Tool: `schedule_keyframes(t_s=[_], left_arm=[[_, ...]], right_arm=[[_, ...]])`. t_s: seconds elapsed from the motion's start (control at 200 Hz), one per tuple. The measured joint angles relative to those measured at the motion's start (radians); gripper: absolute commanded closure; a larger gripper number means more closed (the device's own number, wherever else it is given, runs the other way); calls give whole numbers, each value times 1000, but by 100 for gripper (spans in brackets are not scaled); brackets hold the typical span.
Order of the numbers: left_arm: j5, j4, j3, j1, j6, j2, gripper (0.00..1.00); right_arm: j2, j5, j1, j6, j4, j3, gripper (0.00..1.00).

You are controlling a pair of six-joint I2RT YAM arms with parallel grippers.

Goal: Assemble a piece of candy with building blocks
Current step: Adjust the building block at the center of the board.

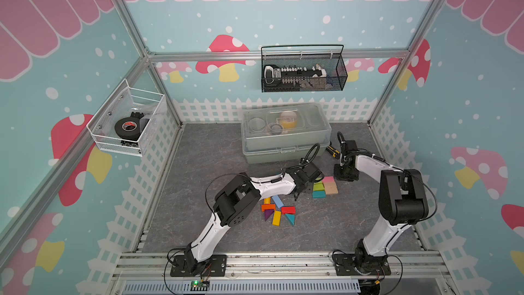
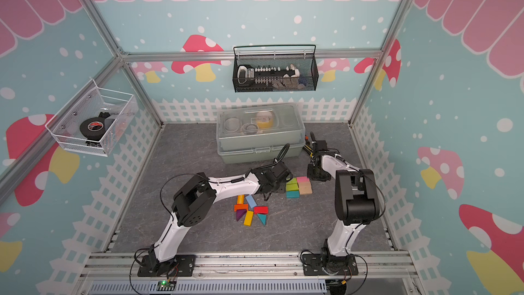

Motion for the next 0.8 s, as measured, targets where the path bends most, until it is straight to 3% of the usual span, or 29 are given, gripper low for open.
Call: schedule_keyframes(t_s=[0.49, 0.8], left_arm=[[-9, -2, 28, 0, 3, 21, 53], [-33, 30, -100, -3, -32, -56, 54]], right_arm=[[3, -23, 0, 0, 7, 0, 68], [0, -19, -1, 0, 6, 0, 68]])
